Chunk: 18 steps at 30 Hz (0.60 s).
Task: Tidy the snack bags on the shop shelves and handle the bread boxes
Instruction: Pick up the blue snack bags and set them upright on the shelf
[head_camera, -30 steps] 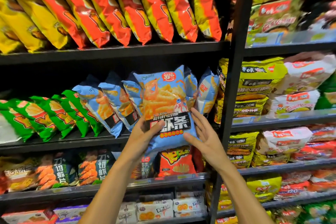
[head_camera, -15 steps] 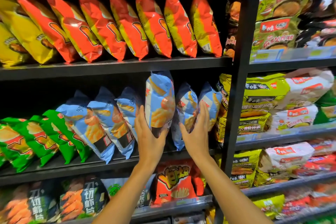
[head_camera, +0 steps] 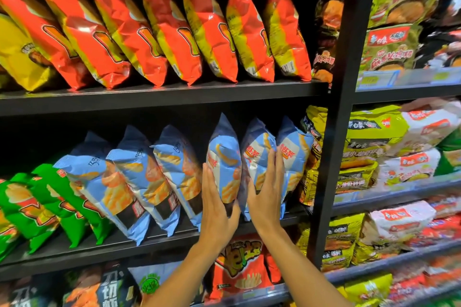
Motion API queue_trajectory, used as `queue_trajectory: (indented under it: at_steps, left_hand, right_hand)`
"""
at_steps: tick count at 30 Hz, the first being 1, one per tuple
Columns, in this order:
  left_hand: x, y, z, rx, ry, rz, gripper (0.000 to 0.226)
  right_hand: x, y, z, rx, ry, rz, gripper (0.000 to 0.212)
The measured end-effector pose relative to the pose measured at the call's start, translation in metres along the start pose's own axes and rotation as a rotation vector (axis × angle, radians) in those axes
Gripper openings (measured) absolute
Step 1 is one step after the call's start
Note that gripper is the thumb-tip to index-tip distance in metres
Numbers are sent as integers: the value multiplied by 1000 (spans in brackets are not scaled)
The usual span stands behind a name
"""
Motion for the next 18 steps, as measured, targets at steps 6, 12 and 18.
queue_trajectory:
  at_steps: [6,12,18]
  left_hand:
    - [18,-5,13,15,-33,-31,78]
    - [13,-17,16,67,-103,9,82]
    - [14,-15,13,94,-171,31,84]
  right_hand:
    - [-1,2,1,-27,48,-38,85]
    - [-2,5,-3,2,27,-22,89]
    - [-2,7,-3,-22,39,-27,88]
Point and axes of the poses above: each hand's wrist, its own x-axis towards the middle knuckle, its own z-axis out of the palm, y = z × x, the point moved 3 cm from there along x, towards the middle knuckle, and after that the axes turned 6 degrees about z, right-handed, at the moved point
